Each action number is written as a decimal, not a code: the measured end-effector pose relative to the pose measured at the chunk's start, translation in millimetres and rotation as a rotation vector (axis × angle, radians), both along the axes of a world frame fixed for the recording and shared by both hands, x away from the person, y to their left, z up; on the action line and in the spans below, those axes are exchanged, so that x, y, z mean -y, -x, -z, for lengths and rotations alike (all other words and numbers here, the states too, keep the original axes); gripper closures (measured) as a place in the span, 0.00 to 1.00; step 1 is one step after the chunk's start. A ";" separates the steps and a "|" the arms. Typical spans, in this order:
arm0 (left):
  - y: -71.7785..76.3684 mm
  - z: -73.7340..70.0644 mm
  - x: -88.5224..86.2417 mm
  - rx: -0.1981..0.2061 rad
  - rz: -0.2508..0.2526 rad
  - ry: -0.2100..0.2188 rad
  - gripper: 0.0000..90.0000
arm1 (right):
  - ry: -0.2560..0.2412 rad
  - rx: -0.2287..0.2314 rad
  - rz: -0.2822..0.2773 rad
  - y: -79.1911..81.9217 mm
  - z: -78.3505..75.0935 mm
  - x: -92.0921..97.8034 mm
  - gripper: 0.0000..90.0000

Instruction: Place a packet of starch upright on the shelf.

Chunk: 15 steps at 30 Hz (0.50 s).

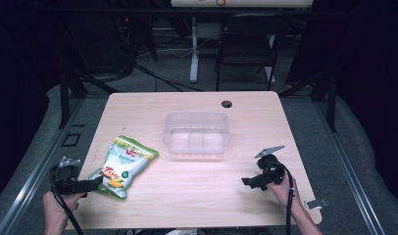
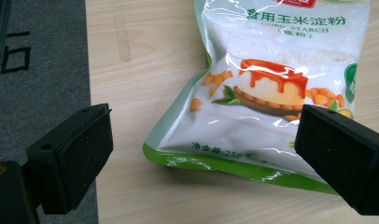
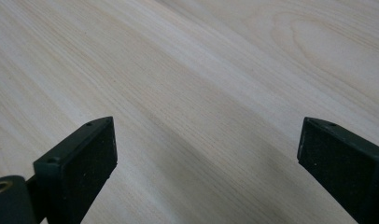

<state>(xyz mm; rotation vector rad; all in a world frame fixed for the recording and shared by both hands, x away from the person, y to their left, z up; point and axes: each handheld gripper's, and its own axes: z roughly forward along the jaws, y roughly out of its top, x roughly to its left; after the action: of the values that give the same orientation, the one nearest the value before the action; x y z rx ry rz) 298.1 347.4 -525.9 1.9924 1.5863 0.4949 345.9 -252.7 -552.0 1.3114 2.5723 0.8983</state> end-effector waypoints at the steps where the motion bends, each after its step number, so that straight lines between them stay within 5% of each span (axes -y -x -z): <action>1: -0.6 0.0 0.3 0.001 0.001 0.002 0.05 | 0.001 0.000 0.000 0.0 0.3 0.0 0.05; 11: -5.1 -1.3 4.2 -0.002 0.034 0.030 0.04 | 0.003 0.000 0.004 1.6 0.7 1.2 0.05; 15: -11.4 -6.7 7.1 -0.037 0.064 0.056 0.01 | 0.004 0.001 0.006 1.8 0.5 0.6 0.05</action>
<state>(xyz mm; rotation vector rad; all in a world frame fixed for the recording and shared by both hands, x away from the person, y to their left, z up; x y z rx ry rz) 309.6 340.3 -519.2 2.0137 1.5368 0.3861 344.1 -253.3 -552.5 1.3173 2.5665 0.8922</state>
